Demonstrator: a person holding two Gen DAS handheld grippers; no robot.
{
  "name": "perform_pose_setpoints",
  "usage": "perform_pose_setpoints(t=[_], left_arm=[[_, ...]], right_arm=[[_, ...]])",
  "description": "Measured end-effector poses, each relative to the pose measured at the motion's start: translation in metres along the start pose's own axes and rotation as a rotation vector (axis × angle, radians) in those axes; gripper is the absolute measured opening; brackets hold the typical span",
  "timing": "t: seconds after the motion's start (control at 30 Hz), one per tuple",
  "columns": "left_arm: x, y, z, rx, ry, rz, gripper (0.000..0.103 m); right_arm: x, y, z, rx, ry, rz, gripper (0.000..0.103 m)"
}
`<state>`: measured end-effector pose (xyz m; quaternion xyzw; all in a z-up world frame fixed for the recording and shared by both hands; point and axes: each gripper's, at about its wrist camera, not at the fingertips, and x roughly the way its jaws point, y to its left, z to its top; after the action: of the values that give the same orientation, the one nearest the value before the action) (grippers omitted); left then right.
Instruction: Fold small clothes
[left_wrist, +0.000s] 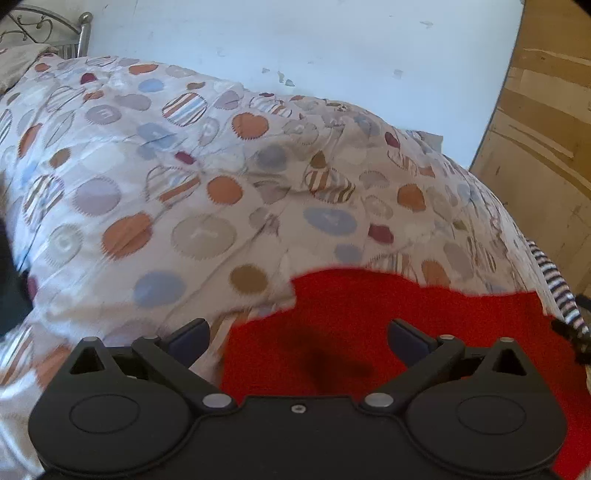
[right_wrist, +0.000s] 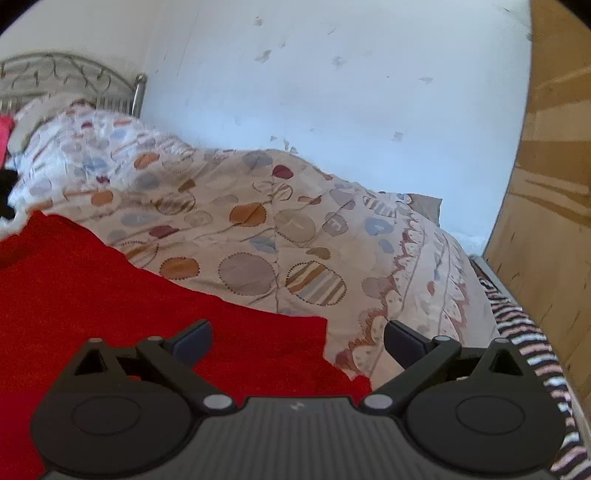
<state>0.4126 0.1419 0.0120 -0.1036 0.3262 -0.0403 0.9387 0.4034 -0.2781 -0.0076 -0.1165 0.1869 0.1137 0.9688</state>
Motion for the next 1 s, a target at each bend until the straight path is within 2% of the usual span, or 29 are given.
perform_pose_setpoints(t=[0.1, 0.23, 0.33, 0.37, 0.4, 0.43, 0.47, 0.5, 0.53, 0.57, 0.67, 0.77, 0.83, 0.87, 0.9, 0.93, 1.0], left_arm=[[-0.022, 0.006, -0.025, 0.021, -0.001, -0.043, 0.102], [-0.051, 0.011, -0.061, -0.004, -0.008, -0.137, 0.102], [-0.068, 0.012, -0.087, -0.03, -0.013, -0.162, 0.102], [-0.074, 0.013, -0.096, -0.044, -0.017, -0.159, 0.101], [-0.079, 0.014, -0.103, -0.056, -0.022, -0.159, 0.094], [-0.083, 0.015, -0.11, -0.074, -0.026, -0.164, 0.09], [-0.086, 0.017, -0.116, -0.102, -0.02, -0.168, 0.078], [-0.086, 0.017, -0.12, -0.125, -0.006, -0.171, 0.063], [-0.087, 0.017, -0.123, -0.143, 0.001, -0.181, 0.054], [-0.089, 0.016, -0.126, -0.159, 0.002, -0.186, 0.041], [-0.096, 0.013, -0.13, -0.176, -0.025, -0.198, 0.04], [-0.092, 0.006, -0.133, -0.162, 0.014, -0.254, 0.046], [-0.087, 0.0, -0.132, -0.145, 0.019, -0.253, 0.043], [-0.084, -0.003, -0.131, -0.137, 0.019, -0.254, 0.025], [-0.082, -0.005, -0.13, -0.136, 0.021, -0.248, 0.007], [-0.082, -0.008, -0.126, -0.143, 0.023, -0.233, 0.007], [-0.092, -0.016, -0.117, -0.127, -0.03, -0.184, 0.005]], right_arm=[[-0.023, -0.01, -0.011, 0.067, 0.005, 0.035, 0.101], [-0.057, -0.019, -0.029, 0.187, -0.023, 0.163, 0.103], [-0.079, -0.02, -0.044, 0.292, -0.023, 0.216, 0.103], [-0.086, -0.018, -0.05, 0.321, -0.021, 0.226, 0.102], [-0.09, -0.017, -0.054, 0.344, -0.015, 0.235, 0.102], [-0.093, -0.014, -0.058, 0.361, -0.004, 0.242, 0.094], [-0.097, -0.011, -0.063, 0.375, 0.005, 0.248, 0.089], [-0.098, -0.009, -0.066, 0.389, 0.015, 0.246, 0.078], [-0.099, -0.006, -0.069, 0.4, 0.026, 0.243, 0.07], [-0.1, -0.004, -0.071, 0.404, 0.03, 0.242, 0.067], [-0.106, 0.0, -0.077, 0.453, 0.019, 0.221, 0.063], [-0.108, 0.002, -0.086, 0.5, 0.032, 0.219, 0.061], [-0.106, 0.006, -0.092, 0.513, 0.041, 0.21, 0.049], [-0.106, 0.008, -0.093, 0.51, 0.04, 0.201, 0.044], [-0.106, 0.009, -0.092, 0.508, 0.04, 0.198, 0.029], [-0.106, 0.01, -0.089, 0.509, 0.039, 0.196, 0.022], [-0.11, 0.014, -0.078, 0.476, 0.022, 0.17, 0.016]])
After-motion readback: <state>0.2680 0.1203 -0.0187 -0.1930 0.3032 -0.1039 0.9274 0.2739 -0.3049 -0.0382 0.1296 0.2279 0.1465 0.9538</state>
